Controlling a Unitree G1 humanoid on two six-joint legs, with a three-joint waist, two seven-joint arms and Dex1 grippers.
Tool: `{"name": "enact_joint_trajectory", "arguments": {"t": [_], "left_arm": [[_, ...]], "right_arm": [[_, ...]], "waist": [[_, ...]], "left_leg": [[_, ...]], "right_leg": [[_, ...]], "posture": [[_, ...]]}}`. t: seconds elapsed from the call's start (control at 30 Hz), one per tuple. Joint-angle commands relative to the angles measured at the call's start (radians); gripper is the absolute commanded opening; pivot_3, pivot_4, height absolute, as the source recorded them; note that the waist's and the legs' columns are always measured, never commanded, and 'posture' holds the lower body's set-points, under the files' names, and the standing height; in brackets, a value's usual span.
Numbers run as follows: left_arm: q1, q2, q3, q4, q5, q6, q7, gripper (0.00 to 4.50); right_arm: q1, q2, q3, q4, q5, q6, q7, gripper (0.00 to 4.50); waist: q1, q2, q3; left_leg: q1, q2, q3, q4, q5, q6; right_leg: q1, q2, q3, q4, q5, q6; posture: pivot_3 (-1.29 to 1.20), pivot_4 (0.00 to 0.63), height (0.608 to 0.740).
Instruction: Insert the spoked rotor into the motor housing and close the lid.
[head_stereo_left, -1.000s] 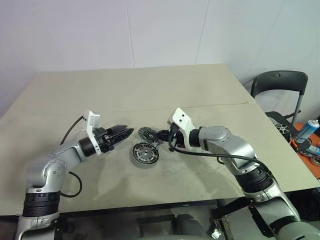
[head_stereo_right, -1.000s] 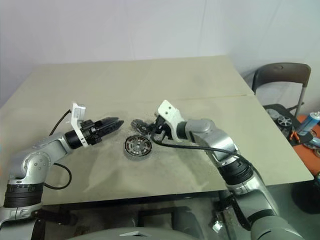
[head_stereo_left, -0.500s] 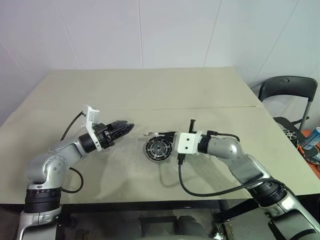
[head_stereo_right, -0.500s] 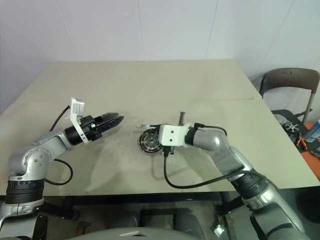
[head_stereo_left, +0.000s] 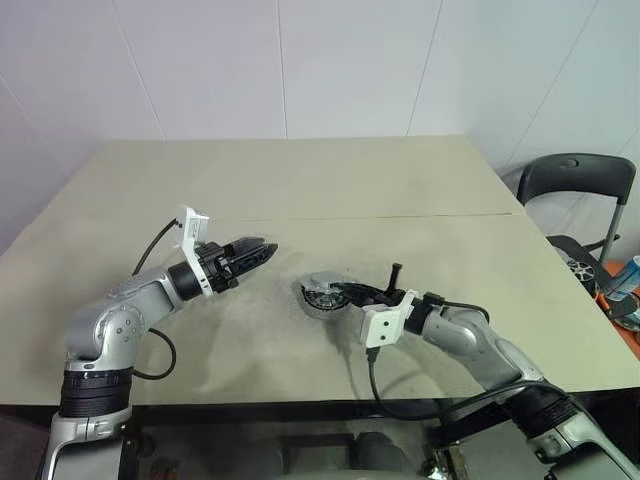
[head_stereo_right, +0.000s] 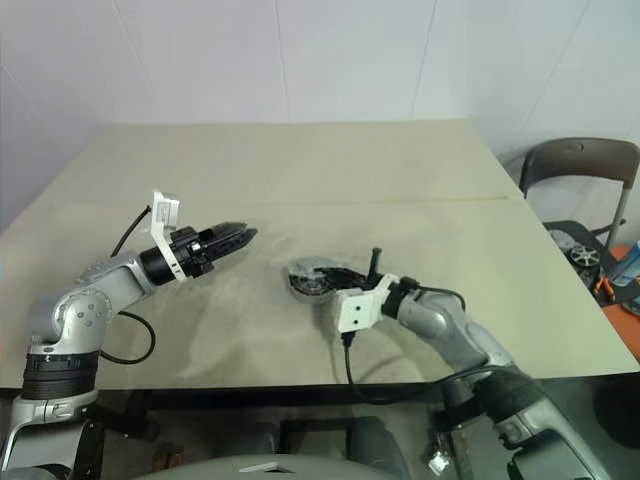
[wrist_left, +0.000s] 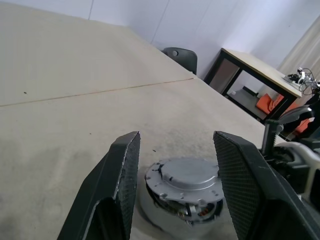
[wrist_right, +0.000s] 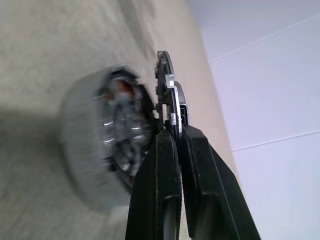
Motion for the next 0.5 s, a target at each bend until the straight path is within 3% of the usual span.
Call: {"name": "enact_joint_trajectory", "arguments": {"t": [0.03, 0.13, 0.27, 0.5], "left_arm": [[-0.031, 0.009, 0.017, -0.021, -0.012, 0.003, 0.004, 2.47], [-0.023, 0.011, 0.022, -0.036, -0.018, 0.011, 0.011, 2.47], [-0.008, 0.013, 0.03, -0.055, -0.026, 0.019, 0.022, 2.47], [-0.011, 0.012, 0.035, -0.047, -0.022, 0.021, 0.021, 2.47]], "right_arm": [[-0.012, 0.004, 0.008, 0.052, -0.07, -0.077, -0.06, 0.04], [-0.003, -0.003, 0.007, 0.074, -0.094, -0.132, -0.09, 0.75], [0.01, -0.006, 0.005, 0.087, -0.135, -0.126, -0.096, 2.05], [0.003, -0.063, -0.009, 0.09, -0.266, -0.266, -0.25, 2.05]], "waist": [[0.0, -0.001, 0.0], [-0.001, -0.002, 0.0], [-0.001, -0.003, 0.0], [0.002, -0.004, -0.001]], "left_leg": [[0.003, 0.0, 0.0, 0.0, 0.0, 0.0], [0.011, 0.0, 0.0, -0.001, 0.0, 0.0], [0.011, 0.0, 0.001, 0.0, 0.0, 0.0], [0.01, 0.0, 0.0, 0.0, 0.0, 0.0]], "right_leg": [[0.003, 0.0, 0.0, 0.0, 0.0, 0.0], [0.01, 0.0, 0.0, -0.001, -0.003, 0.003], [0.01, 0.0, 0.001, 0.0, -0.003, 0.003], [0.01, 0.0, 0.001, 0.0, -0.003, 0.003]], "posture": [[0.0, 0.0, 0.74], [0.0, 0.0, 0.74], [0.0, 0.0, 0.74], [0.0, 0.0, 0.74]]}}
